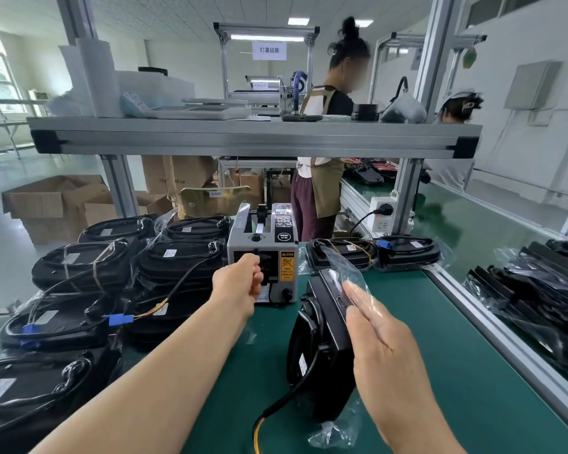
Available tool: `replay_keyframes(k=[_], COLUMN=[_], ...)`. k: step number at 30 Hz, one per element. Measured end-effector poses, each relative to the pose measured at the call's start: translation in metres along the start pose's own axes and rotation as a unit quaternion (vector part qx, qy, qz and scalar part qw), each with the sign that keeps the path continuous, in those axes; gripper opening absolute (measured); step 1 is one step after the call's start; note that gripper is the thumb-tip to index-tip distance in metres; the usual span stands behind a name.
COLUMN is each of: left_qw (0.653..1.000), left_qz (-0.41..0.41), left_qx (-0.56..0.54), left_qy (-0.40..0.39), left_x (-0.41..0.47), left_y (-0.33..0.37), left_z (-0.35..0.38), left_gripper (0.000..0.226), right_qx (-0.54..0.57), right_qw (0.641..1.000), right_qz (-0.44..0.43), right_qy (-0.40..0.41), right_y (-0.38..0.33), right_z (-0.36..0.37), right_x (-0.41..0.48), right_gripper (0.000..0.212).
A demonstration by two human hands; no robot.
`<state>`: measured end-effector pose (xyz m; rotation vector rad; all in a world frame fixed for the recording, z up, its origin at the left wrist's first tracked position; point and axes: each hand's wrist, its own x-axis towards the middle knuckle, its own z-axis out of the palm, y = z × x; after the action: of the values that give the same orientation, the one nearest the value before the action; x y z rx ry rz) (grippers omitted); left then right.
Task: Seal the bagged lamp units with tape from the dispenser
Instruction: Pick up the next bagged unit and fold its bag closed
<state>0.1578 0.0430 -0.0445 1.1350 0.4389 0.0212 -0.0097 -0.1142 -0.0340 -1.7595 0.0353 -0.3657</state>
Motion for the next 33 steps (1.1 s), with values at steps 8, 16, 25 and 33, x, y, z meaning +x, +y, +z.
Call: replay_keyframes(k=[8,16,25,33], left_qw=[0.912,0.861,0.853,0.848], left_qz=[0.054,0.14,0.145,0.167], left_qx=[0.168,0.348,0.374,0.384], left_qy=[-0.369,-0.344,-0.333,-0.326], left_x=[-0.108,-0.124,-0.125,-0.123], left_y=[0.031,0.04,0.037,0.037], left_z=[-0.022,-0.011,-0.014,-0.014], left_gripper=[0.018,0.011,0.014,0.024], right_qx=[0.054,0.089,0.07,0.073], right_qw=[0.998,0.996,0.997,0.996], right_qz=[0.004,-0.009,-0.037,-0.048], right_qy=[0.015,-0.005,-0.02,-0.031], right_y=[0.0,-0.004,-0.006,-0.008], right_z=[0.002,0.007,0.009,0.008], right_x=[-0.003,-0.01,-0.014,-0.016], right_gripper=[0.035,0.041,0.046,0.048])
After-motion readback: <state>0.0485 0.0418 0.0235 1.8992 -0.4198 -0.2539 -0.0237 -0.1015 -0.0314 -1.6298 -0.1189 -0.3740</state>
